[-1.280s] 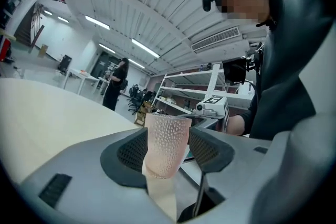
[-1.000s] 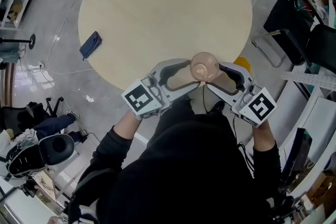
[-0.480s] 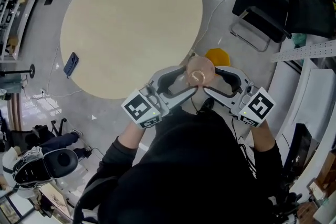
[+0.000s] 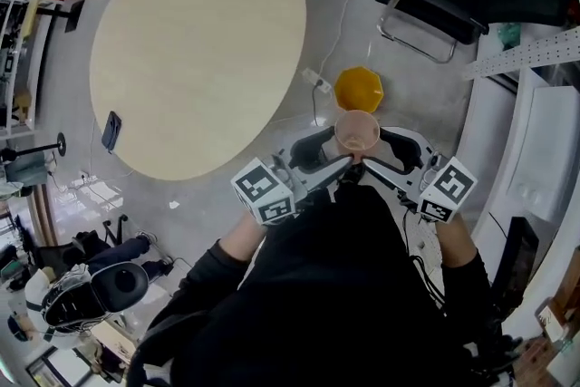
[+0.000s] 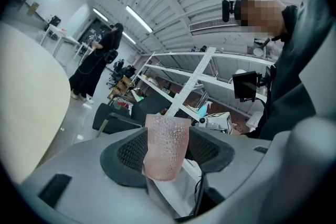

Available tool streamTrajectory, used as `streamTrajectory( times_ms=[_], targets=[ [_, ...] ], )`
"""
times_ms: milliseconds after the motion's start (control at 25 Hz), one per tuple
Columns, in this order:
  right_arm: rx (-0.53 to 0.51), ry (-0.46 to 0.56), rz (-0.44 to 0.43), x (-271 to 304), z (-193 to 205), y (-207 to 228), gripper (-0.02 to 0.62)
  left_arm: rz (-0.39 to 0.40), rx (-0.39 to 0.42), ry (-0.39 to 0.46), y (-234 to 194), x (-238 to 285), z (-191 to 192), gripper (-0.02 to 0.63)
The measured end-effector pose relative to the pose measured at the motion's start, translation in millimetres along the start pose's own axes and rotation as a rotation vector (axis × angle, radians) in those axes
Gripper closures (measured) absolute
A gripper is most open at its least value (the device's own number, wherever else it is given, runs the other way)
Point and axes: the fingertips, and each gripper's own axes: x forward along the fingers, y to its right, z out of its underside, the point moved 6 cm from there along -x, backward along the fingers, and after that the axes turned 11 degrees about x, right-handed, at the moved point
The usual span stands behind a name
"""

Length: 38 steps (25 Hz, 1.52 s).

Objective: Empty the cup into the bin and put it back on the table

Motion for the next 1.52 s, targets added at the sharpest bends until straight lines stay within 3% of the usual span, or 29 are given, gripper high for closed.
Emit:
streamTrajectory(
  times_ms=[240, 440, 880, 1080, 1520],
  targets=[
    [0.204, 0.066, 0.075, 8, 35, 34, 0.357, 0.047, -0.131, -0.077, -33, 14, 34, 0.350],
    [0.339, 0.123, 0.145, 25, 56, 55, 0.357, 0.095, -0.165, -0.129, -66, 20, 51, 0.350],
    [0.420, 0.217, 0.262, 52, 62, 106, 0.357, 0.149, -0.269, -0.155, -131, 47, 70, 0.350],
    [0.485, 0.222, 0.274, 37, 87, 146, 0.357, 0.122, -0.334, -0.198, -142, 78, 106, 0.351],
    [0.549, 0.173, 0.255, 30, 164, 239, 0.357, -0.026, -0.536, -0.211, -174, 119, 216, 0.351]
  ],
)
